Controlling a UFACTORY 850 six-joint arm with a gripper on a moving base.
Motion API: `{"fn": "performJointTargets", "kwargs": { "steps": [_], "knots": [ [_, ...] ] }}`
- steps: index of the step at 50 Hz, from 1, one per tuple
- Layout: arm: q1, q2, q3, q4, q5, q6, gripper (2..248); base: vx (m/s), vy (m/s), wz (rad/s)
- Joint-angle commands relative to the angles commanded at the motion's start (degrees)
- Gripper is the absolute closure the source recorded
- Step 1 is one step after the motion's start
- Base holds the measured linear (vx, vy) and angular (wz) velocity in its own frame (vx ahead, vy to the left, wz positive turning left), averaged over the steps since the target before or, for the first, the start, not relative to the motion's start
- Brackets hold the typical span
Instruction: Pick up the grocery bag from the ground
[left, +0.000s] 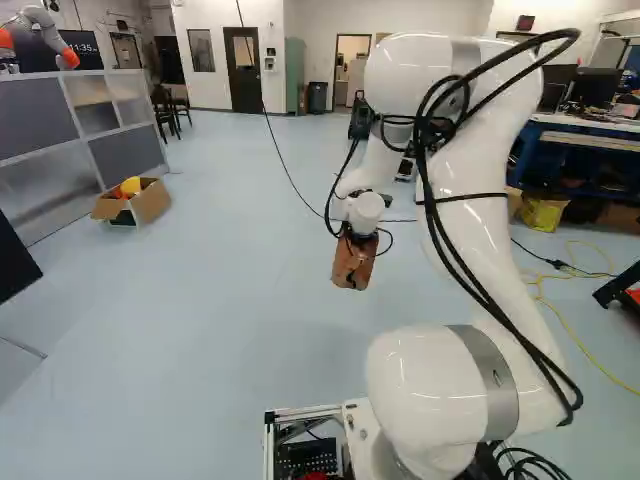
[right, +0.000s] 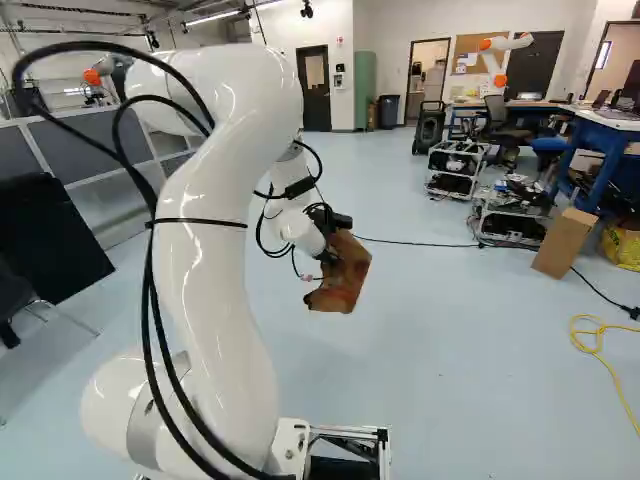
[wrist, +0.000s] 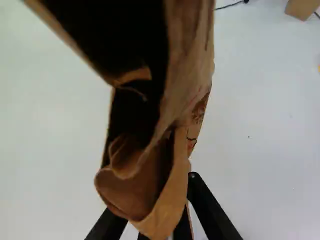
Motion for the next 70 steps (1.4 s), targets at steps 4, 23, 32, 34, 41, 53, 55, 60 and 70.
{"fn": "performJointTargets", "kwargs": {
  "steps": [4,23,32,34,41,53,55,60,70],
  "knots": [
    [0.1,2.7,2.5,0.1,2.7,0.0,229,0.000,0.000,0.000],
    [2.1,16.6,14.5,0.1,16.4,0.0,229,0.000,0.000,0.000],
    [3.5,23.7,19.9,0.1,23.0,0.0,229,0.000,0.000,0.000],
    [3.9,25.3,21.1,0.1,24.5,0.0,229,0.000,0.000,0.000],
    [5.1,31.0,25.1,0.1,29.3,0.0,229,0.000,0.000,0.000],
    [6.4,37.0,29.3,0.1,31.7,0.0,229,0.000,0.000,0.000],
    [6.4,37.2,29.4,0.1,31.8,0.0,229,0.000,0.000,0.000],
    [6.5,37.4,29.5,0.1,31.9,0.0,229,0.000,0.000,0.000],
    [6.4,37.6,29.8,-0.2,31.7,0.0,229,0.000,0.000,0.000]
  ]
}}
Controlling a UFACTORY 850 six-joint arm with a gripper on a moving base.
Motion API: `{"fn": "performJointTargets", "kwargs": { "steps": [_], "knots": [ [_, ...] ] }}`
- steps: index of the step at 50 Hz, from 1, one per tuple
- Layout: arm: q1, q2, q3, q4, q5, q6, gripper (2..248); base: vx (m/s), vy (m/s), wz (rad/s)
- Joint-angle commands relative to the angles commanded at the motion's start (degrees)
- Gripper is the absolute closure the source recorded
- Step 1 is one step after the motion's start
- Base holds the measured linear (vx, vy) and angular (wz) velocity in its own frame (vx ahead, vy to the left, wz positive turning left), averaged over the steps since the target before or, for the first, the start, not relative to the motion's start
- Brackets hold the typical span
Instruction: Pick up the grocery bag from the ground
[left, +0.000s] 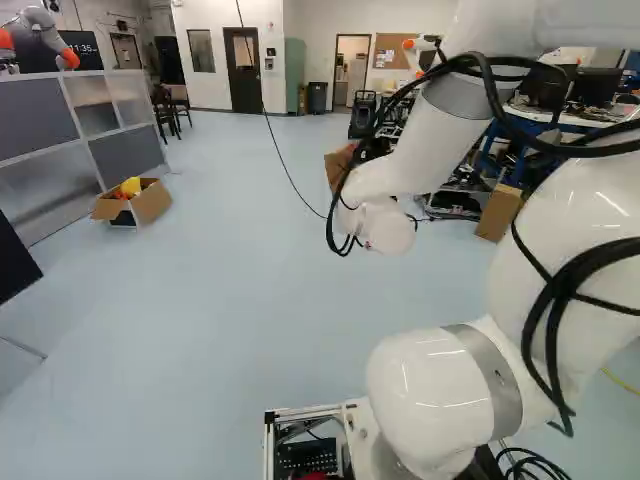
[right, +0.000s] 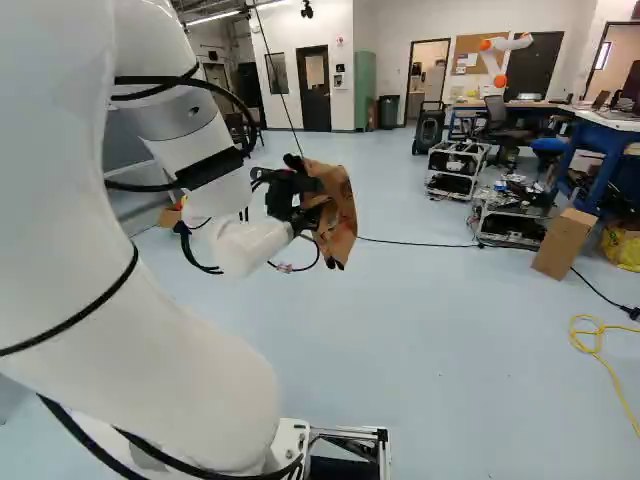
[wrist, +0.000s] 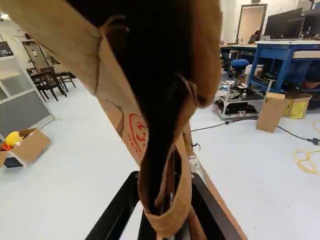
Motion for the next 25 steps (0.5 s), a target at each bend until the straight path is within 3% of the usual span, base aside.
{"fn": "performJointTargets", "kwargs": {
  "steps": [25],
  "knots": [
    [-0.4,2.2,2.5,-3.8,-1.5,0.0,229,0.000,0.000,0.000]
  ]
}}
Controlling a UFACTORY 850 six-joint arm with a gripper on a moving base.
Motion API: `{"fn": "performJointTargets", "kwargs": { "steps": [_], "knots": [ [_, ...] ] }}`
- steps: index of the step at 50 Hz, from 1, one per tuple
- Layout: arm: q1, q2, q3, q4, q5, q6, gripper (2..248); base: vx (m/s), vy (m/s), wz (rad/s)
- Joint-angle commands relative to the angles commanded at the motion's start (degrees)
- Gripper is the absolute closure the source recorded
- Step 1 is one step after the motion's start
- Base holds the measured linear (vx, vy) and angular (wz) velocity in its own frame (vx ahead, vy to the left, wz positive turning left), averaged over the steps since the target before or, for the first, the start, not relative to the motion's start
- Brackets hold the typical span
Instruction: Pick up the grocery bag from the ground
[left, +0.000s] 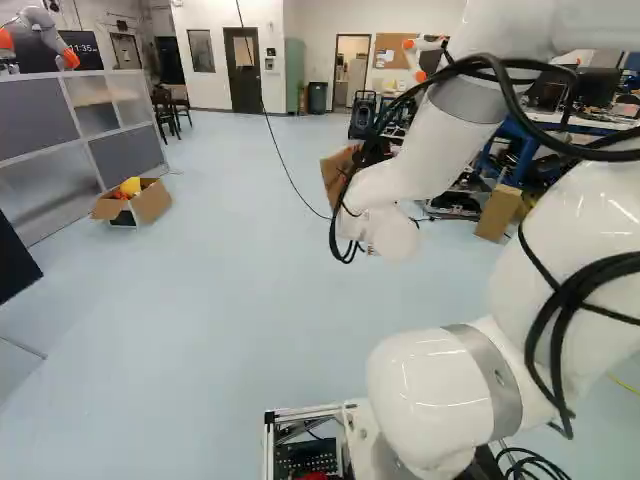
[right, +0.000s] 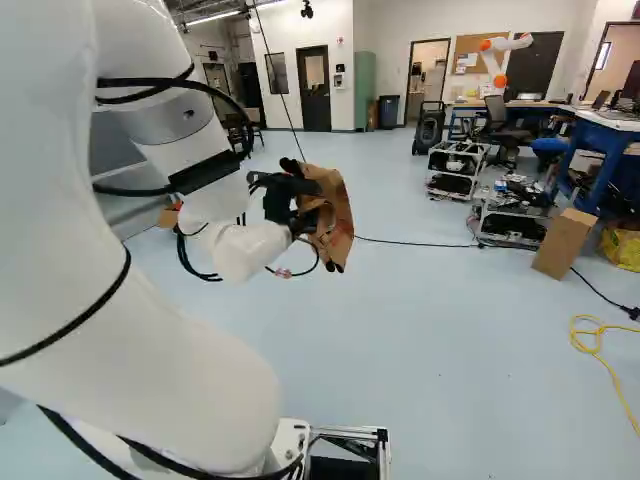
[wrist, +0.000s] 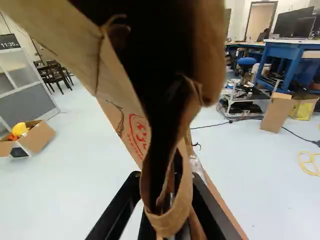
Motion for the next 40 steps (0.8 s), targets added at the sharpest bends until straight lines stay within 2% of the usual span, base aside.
{"fn": "performJointTargets", "kwargs": {
  "steps": [40],
  "knots": [
    [-1.3,6.4,7.4,-11.1,-4.4,0.0,229,0.000,0.000,0.000]
  ]
}}
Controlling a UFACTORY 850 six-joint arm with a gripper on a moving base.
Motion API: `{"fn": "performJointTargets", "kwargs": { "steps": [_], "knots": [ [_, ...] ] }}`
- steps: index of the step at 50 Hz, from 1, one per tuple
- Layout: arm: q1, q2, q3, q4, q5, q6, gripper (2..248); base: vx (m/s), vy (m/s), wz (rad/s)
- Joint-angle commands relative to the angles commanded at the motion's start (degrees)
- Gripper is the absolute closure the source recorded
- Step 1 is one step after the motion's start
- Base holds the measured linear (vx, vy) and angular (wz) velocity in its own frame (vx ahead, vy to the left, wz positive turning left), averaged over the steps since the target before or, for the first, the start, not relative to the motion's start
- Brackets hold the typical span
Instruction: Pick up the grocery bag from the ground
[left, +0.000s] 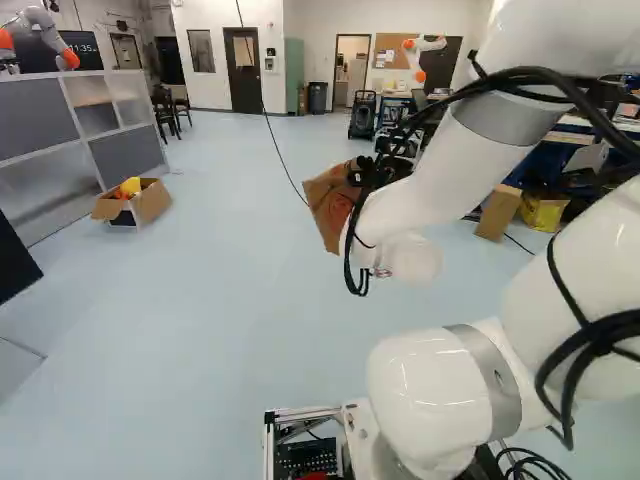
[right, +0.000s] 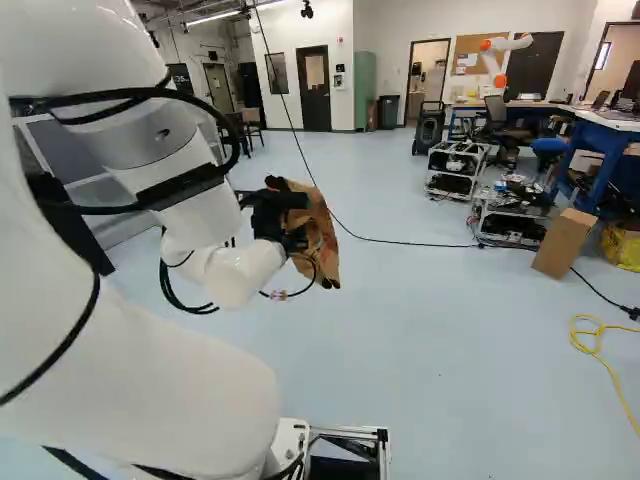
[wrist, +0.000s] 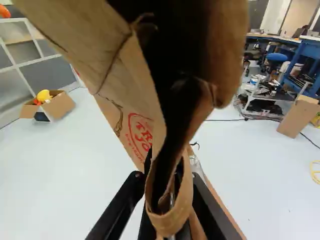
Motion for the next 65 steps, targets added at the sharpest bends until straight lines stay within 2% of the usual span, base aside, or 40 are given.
{"fn": "performJointTargets", "kwargs": {
  "steps": [24,65],
  "knots": [
    [-0.3,1.7,1.9,-2.9,-1.2,0.0,229,0.000,0.000,0.000],
    [-0.4,1.8,2.0,-3.1,-1.2,0.0,229,0.000,0.000,0.000]
  ]
}}
